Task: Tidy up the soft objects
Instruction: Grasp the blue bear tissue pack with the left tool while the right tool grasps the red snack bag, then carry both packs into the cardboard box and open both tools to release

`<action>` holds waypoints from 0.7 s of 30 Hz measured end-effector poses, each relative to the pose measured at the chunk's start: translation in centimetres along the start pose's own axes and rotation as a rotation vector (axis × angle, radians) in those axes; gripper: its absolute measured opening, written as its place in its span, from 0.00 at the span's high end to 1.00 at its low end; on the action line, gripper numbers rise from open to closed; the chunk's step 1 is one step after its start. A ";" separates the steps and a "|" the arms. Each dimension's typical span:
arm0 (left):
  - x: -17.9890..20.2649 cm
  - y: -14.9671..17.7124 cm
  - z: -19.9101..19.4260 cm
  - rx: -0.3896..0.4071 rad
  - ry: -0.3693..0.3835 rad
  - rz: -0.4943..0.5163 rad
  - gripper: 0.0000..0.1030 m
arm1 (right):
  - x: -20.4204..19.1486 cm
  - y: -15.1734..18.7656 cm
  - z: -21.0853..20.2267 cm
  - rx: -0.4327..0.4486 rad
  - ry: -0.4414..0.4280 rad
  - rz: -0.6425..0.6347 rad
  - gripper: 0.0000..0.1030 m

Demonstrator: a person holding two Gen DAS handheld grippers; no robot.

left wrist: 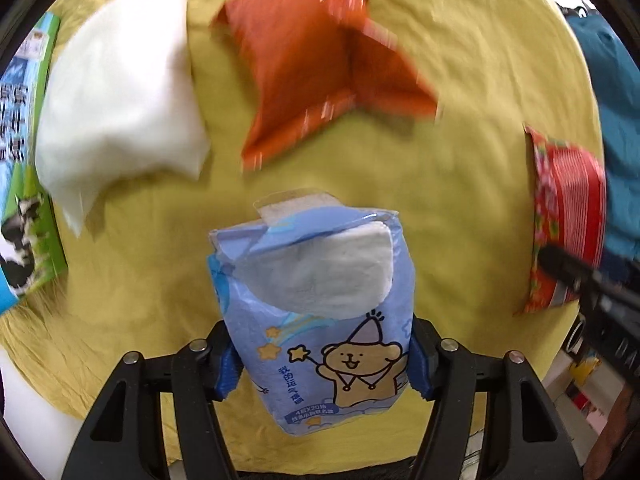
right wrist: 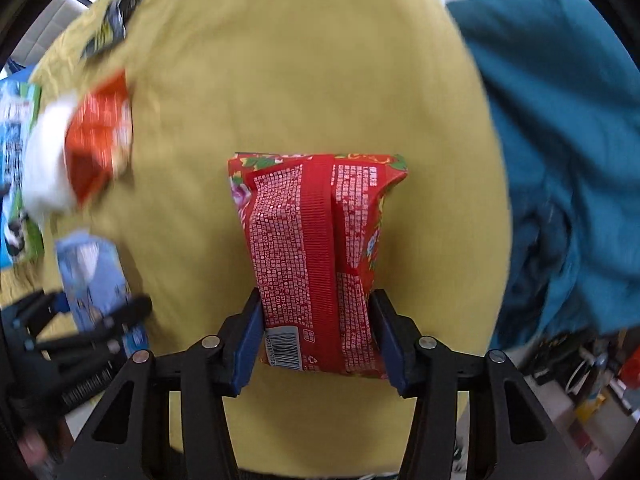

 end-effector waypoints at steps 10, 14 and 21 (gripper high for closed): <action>0.5 2.0 -0.1 0.042 0.031 0.024 0.43 | -0.1 2.9 0.3 0.037 -0.014 0.064 0.51; -1.2 2.7 -2.4 0.072 0.054 0.030 0.43 | -0.5 4.4 -0.8 0.067 -0.045 0.075 0.51; -3.2 4.3 -9.4 0.146 0.141 0.036 0.43 | -3.3 7.1 -4.9 0.145 -0.119 0.063 0.52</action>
Point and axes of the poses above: each gripper's, at about its wrist camera, not at the fingertips, and z roughly the way its jaws point, x to its right, y to its underside, the point moved 4 cm from there along z, roughly the way its jaws point, and after that the axes turned 3 degrees about -z, right-handed, at the moved point
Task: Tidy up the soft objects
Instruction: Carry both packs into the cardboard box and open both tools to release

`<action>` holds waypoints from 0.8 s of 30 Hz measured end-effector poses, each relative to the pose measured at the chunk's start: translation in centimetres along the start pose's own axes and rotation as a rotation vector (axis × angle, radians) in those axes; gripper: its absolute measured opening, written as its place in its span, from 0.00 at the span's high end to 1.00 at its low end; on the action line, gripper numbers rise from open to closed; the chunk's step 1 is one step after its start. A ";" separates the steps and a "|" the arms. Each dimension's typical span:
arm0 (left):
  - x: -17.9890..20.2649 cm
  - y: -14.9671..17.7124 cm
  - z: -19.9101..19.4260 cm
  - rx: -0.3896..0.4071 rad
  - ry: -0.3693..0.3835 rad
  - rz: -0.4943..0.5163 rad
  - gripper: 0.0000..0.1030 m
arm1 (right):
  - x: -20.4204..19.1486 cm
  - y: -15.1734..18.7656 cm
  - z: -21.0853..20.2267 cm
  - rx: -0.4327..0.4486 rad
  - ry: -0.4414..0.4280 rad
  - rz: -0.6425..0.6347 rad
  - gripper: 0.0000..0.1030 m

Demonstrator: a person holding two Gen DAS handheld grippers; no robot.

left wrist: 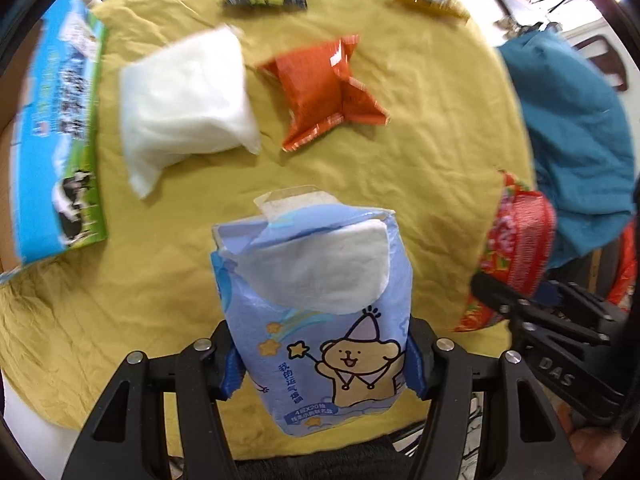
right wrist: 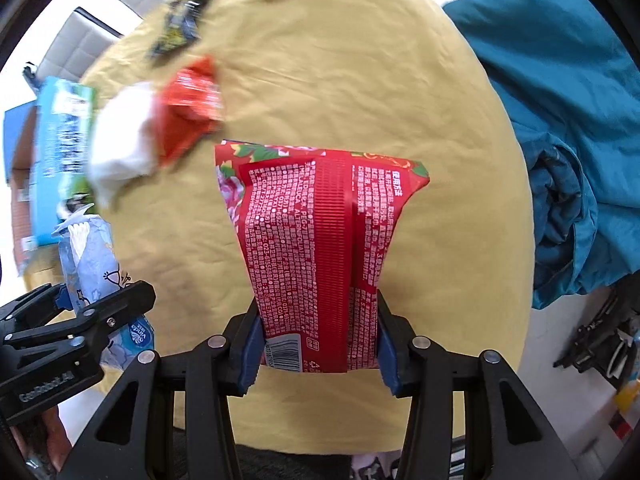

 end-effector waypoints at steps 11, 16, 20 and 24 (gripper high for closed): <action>-10.0 0.7 -13.1 0.207 0.073 -0.029 0.43 | -17.1 -1.7 -10.5 0.172 -0.173 -0.099 0.52; -17.1 -0.7 -17.9 0.283 0.027 -0.079 0.42 | -26.7 -4.1 -12.5 0.204 -0.204 -0.193 0.52; -23.5 -2.8 -19.4 0.290 0.011 -0.127 0.42 | -34.2 -6.6 -11.9 0.190 -0.202 -0.249 0.52; -28.9 -5.5 -18.5 0.254 0.015 -0.164 0.43 | -40.3 -9.5 -9.4 0.150 -0.180 -0.277 0.52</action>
Point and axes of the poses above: each gripper's, at about its wrist camera, not at the fingertips, and z roughly the way its jaws point, x to its right, y to its underside, the point moved 4 cm from there along z, roughly the way its jaws point, and after that the axes turned 3 degrees about -z, right-handed, at the moved point
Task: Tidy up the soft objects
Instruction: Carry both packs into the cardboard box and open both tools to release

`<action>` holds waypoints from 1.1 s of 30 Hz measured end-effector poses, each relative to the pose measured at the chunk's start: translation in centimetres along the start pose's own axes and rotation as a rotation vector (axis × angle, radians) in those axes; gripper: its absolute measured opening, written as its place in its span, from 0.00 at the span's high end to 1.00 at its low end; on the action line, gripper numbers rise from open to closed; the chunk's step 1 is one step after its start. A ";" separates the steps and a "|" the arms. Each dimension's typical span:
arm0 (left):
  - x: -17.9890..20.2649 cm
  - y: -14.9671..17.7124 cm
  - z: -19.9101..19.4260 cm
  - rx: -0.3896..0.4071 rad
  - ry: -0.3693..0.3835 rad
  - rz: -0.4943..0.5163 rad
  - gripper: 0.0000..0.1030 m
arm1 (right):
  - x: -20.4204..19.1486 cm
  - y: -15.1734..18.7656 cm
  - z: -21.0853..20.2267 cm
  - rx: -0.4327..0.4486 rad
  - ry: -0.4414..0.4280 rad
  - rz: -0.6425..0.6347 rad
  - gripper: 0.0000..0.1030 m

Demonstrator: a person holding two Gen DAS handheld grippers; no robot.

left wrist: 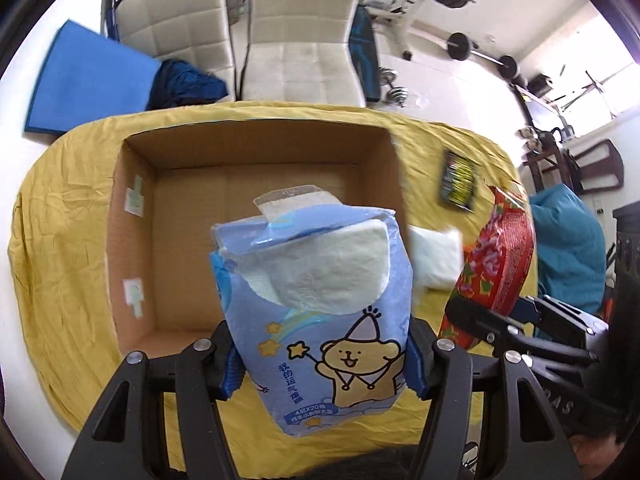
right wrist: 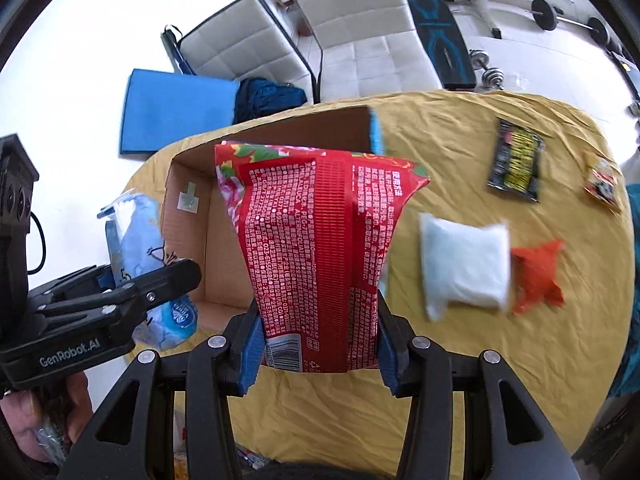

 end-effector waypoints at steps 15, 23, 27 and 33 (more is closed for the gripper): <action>-6.8 -7.5 14.6 -0.242 0.089 -0.022 0.42 | -1.7 -7.8 17.6 -0.158 0.160 0.006 0.52; -7.0 -8.2 18.4 -0.295 0.164 -0.023 0.42 | -1.9 -8.7 21.2 -0.179 0.165 0.014 0.52; -6.8 -8.4 19.0 -0.300 0.182 -0.005 0.40 | -1.9 -8.4 21.5 -0.181 0.163 0.021 0.51; -6.4 -8.5 19.0 -0.311 0.169 0.006 0.32 | -2.0 -8.3 22.3 -0.210 0.175 0.034 0.48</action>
Point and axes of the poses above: each gripper's, at about its wrist camera, not at the fingertips, and z roughly the way its jaws point, x to its right, y to its underside, the point moved 4 cm from there along z, roughly the way its jaws point, and after that the axes turned 3 degrees about -z, right-handed, at the moved point
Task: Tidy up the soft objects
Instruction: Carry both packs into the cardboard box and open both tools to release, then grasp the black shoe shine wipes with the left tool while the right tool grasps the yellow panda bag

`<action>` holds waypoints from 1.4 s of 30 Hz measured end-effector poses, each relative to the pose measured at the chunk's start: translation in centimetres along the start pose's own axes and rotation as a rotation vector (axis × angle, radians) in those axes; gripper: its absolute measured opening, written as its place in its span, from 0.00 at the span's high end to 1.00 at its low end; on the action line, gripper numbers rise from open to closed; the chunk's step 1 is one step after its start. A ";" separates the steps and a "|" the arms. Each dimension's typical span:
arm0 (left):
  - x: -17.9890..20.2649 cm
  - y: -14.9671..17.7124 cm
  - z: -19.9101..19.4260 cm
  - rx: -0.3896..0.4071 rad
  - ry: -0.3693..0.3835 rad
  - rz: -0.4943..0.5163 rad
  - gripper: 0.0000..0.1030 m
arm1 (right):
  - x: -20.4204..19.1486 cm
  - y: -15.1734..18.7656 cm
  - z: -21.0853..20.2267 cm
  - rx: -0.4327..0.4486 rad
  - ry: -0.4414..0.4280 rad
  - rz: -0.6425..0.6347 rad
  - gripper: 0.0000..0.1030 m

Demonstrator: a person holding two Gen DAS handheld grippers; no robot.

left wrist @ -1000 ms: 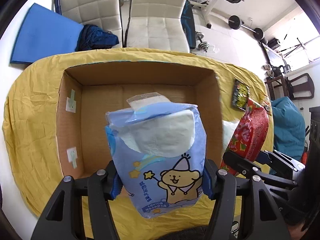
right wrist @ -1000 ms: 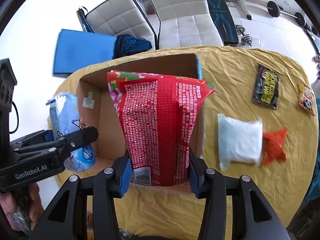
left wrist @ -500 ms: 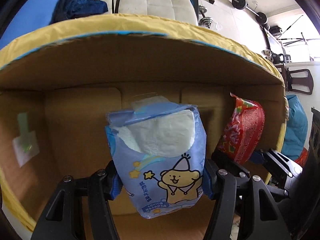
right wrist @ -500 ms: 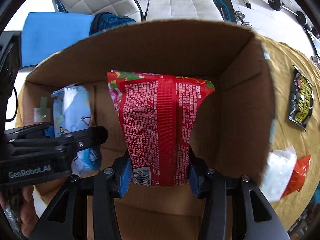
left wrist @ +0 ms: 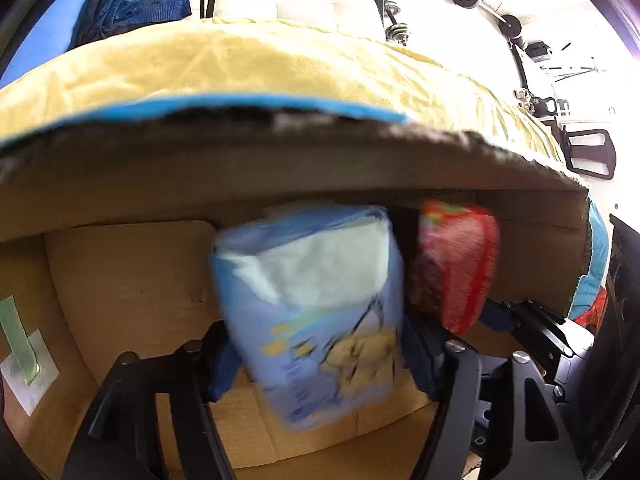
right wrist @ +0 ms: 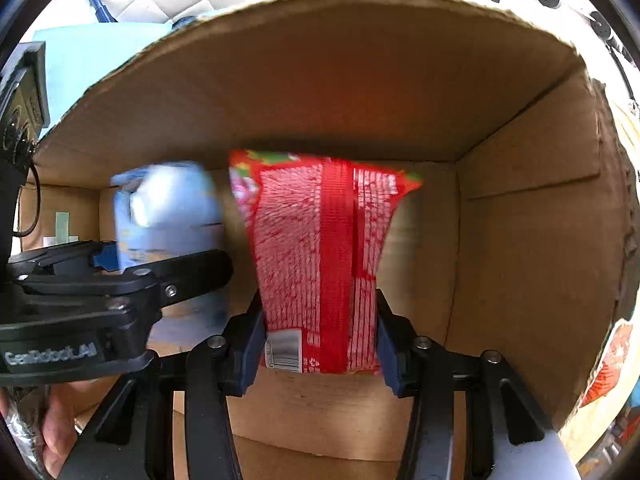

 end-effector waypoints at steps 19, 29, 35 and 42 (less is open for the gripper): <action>-1.0 7.9 -5.7 0.121 -0.190 0.005 0.00 | -4.6 5.8 -5.2 0.047 0.092 -0.025 0.05; 0.0 12.8 -10.7 0.289 -0.237 0.010 0.00 | -4.8 8.6 -10.7 0.152 0.141 0.005 0.00; 0.1 15.1 -14.1 0.390 -0.268 0.006 0.00 | -4.6 10.4 -12.5 0.201 0.141 0.013 0.00; 1.5 17.0 -16.8 0.454 -0.263 0.003 0.00 | -5.4 13.6 -16.4 0.272 0.135 -0.011 0.00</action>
Point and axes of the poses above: each gripper's, at about its wrist camera, not at the fingertips, and z roughly the way its jaws point, x to its right, y to its underside, the point moved 4 cm from there along z, roughly the way its jaws point, and after that the axes turned 3 degrees about -z, right-handed, at the moved point
